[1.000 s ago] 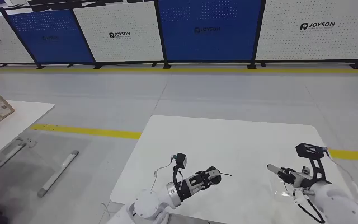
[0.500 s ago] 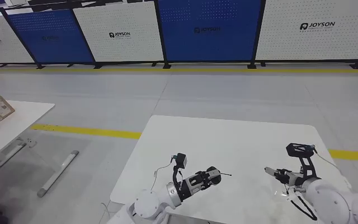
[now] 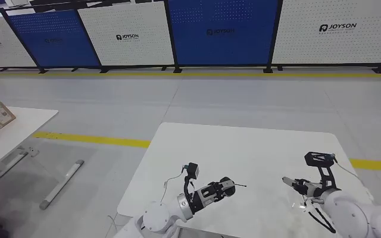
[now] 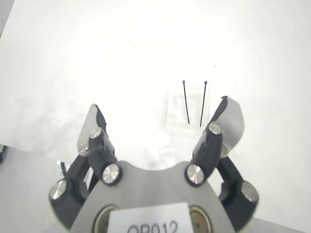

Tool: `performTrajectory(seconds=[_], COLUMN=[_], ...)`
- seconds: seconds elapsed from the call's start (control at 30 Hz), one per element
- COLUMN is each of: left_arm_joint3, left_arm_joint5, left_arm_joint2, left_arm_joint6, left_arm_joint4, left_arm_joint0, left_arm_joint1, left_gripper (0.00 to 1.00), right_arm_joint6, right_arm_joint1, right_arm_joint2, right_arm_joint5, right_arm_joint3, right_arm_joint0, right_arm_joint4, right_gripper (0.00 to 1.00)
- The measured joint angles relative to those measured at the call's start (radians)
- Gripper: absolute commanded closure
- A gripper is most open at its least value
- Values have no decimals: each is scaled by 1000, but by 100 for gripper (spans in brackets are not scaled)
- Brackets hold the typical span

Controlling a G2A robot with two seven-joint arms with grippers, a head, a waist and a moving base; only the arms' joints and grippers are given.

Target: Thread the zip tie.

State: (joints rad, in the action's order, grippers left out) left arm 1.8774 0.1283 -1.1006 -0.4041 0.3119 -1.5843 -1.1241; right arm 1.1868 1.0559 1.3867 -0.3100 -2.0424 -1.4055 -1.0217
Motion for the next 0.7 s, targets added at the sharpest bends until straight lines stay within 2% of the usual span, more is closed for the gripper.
performTrajectory(seconds=[0.13, 0.23, 0.7], left_arm_joint3=[0, 0, 0], left_arm_joint5=[0, 0, 0], left_arm_joint2=[0, 0, 0], left_arm_joint6=[0, 0, 0], left_arm_joint4=[0, 0, 0], left_arm_joint0=[0, 0, 0], left_arm_joint1=[0, 0, 0], left_gripper=[100, 100, 100], right_arm_joint6=[129, 187, 196], right_arm_joint1=[1, 5, 10], right_arm_joint2=[-39, -49, -49], right_arm_joint5=[-16, -30, -30], right_arm_joint3=[5, 15, 5], right_arm_joint0=[61, 101, 107], right_arm_joint4=[-60, -108, -113], right_gripper=[0, 0, 0])
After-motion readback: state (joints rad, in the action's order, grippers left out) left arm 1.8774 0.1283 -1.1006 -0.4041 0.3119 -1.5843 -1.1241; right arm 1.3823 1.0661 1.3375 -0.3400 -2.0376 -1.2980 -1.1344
